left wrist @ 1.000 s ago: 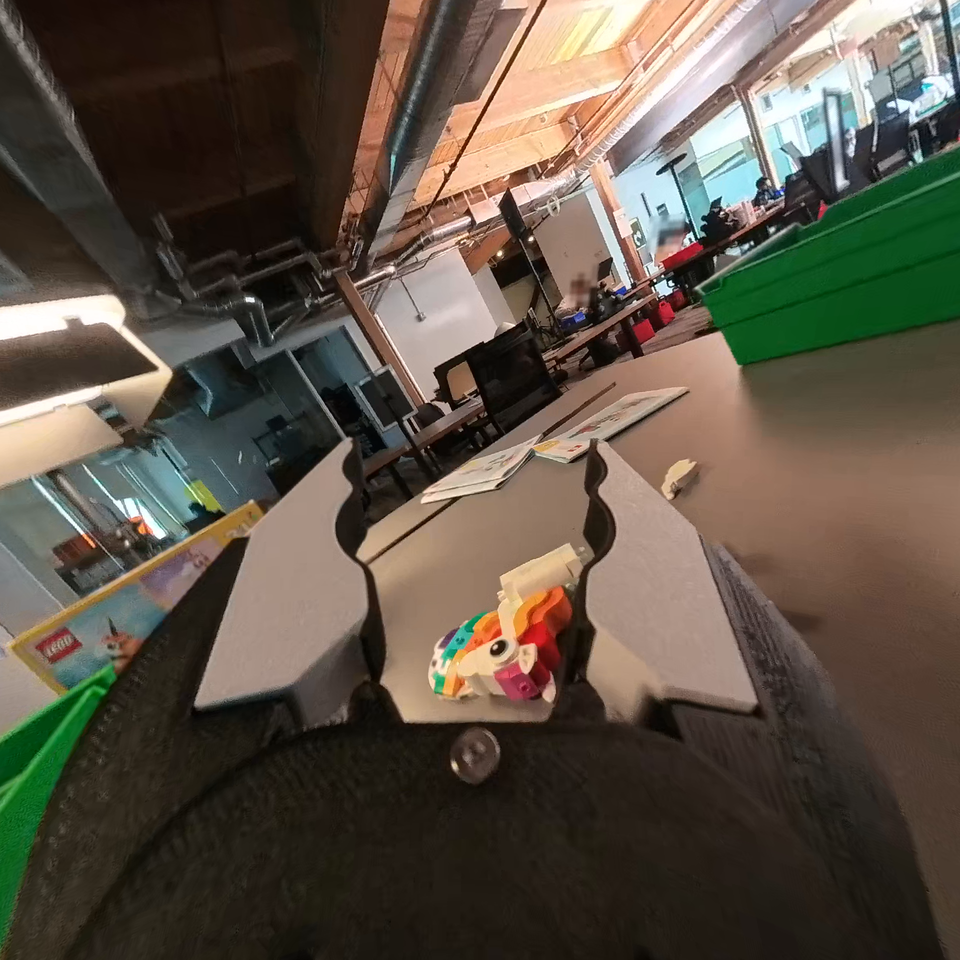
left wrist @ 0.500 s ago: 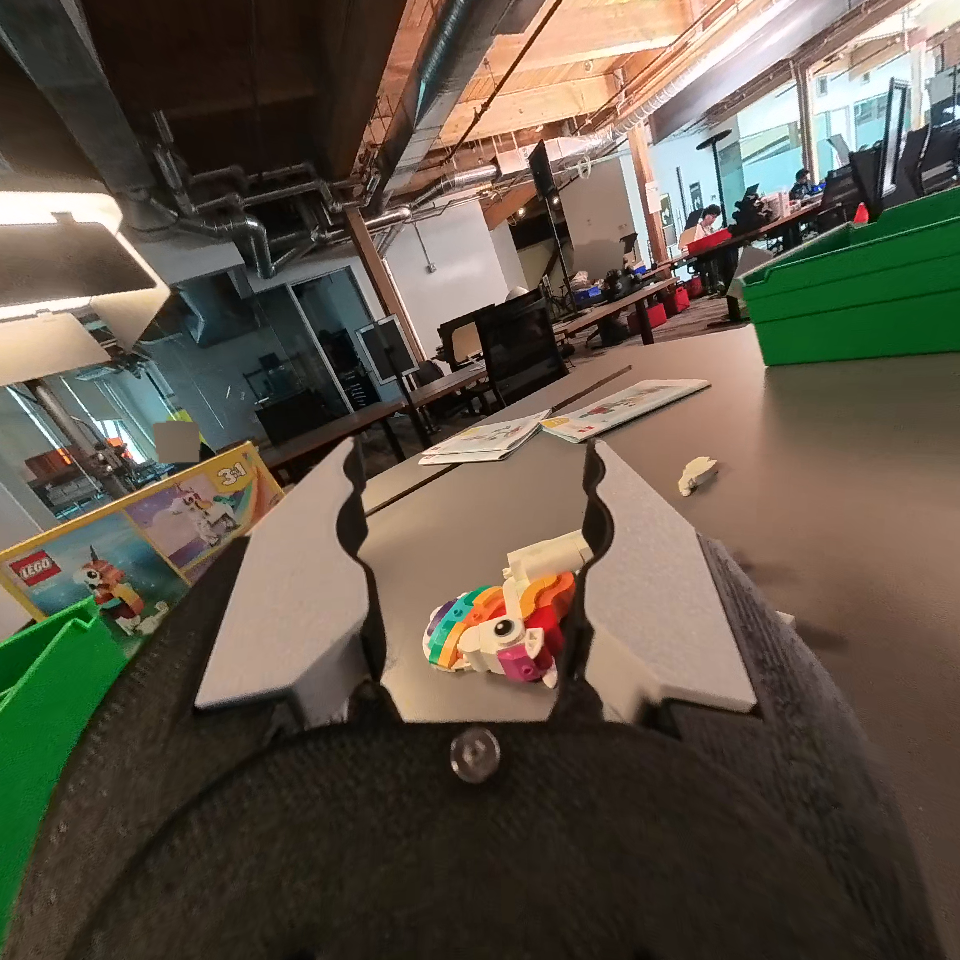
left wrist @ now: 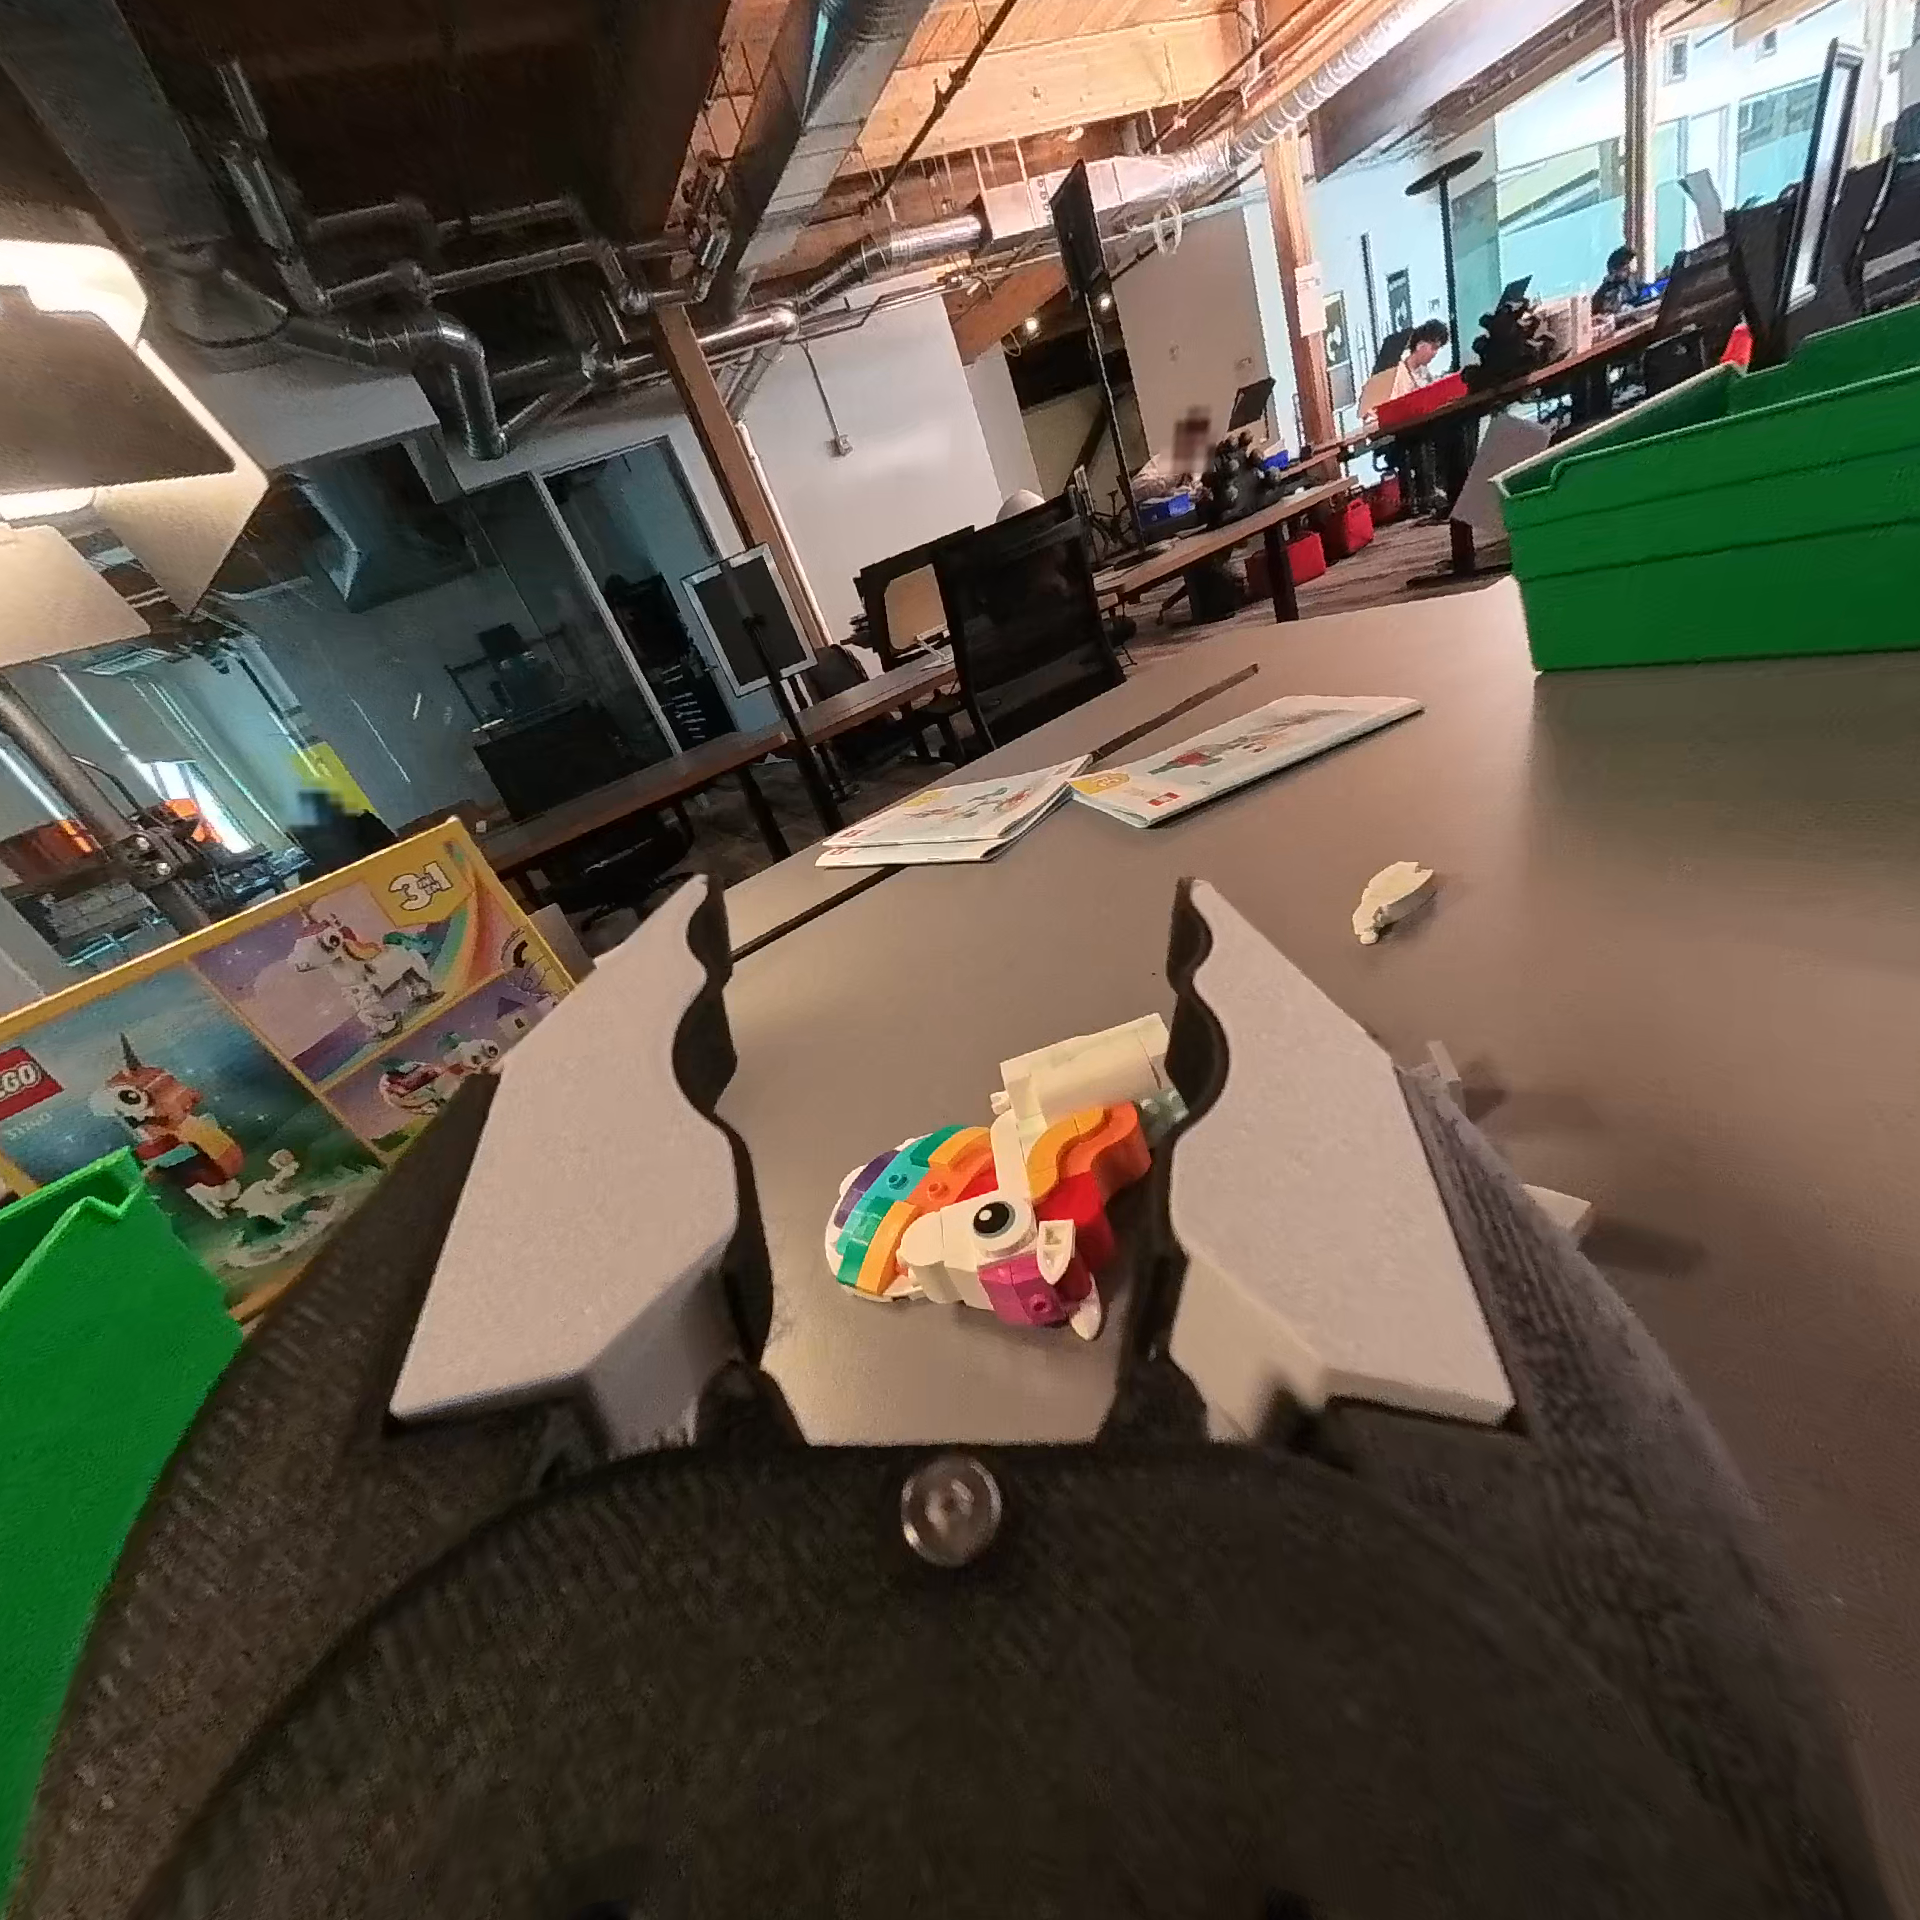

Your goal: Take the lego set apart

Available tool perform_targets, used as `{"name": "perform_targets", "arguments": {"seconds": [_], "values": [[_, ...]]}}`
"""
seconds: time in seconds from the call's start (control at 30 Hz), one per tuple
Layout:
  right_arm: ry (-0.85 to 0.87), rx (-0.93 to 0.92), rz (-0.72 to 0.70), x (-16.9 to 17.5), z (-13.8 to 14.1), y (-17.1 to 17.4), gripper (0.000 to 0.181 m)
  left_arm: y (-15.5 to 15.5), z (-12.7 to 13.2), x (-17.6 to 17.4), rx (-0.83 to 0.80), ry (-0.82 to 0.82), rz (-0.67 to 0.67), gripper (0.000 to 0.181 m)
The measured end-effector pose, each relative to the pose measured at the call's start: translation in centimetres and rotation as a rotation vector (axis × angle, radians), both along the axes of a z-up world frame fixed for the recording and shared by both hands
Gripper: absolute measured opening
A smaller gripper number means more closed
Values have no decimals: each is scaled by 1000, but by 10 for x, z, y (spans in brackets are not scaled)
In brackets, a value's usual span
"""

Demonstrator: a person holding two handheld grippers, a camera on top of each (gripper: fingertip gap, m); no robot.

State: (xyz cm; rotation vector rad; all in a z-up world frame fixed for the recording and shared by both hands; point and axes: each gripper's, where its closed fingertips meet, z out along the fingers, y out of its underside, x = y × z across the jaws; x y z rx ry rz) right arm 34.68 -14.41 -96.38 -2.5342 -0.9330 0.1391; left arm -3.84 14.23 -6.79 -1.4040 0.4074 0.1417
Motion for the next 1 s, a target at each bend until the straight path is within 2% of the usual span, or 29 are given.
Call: {"name": "perform_targets", "arguments": {"seconds": [0.13, 0.27, 0.4, 0.53, 0.67, 0.8, 0.9, 0.93, 1.0], "values": [[33, 19, -1, 0, 18, 4, 0, -2, 2, 4, 16, 21, -8, 83], [19, 34, -28, 17, 49, 9, 0, -3, 7, 4, 31, 2, -17, 84], [-17, 73, -81, 52, 103, 16, 1, -7, 11, 7, 63, 39, -16, 84], [-63, 111, -223, 108, 173, 12, 1, -15, 18, 16, 143, 140, -4, 91], [-3, 212, -420, 153, 272, 3, 1, -24, 23, 24, 219, 243, 33, 93], [-39, 372, -637, 205, 400, -19, 1, -24, 14, 25, 184, 339, 94, 95], [-46, 558, -669, 217, 506, -30, 1, -31, -6, 42, 81, 424, 83, 96], [-52, 633, -663, 219, 542, -32, 1, -40, -6, 53, 83, 429, 63, 96], [-58, 784, -655, 218, 613, -35, 1, -68, 10, 72, 139, 338, 31, 95]]}}
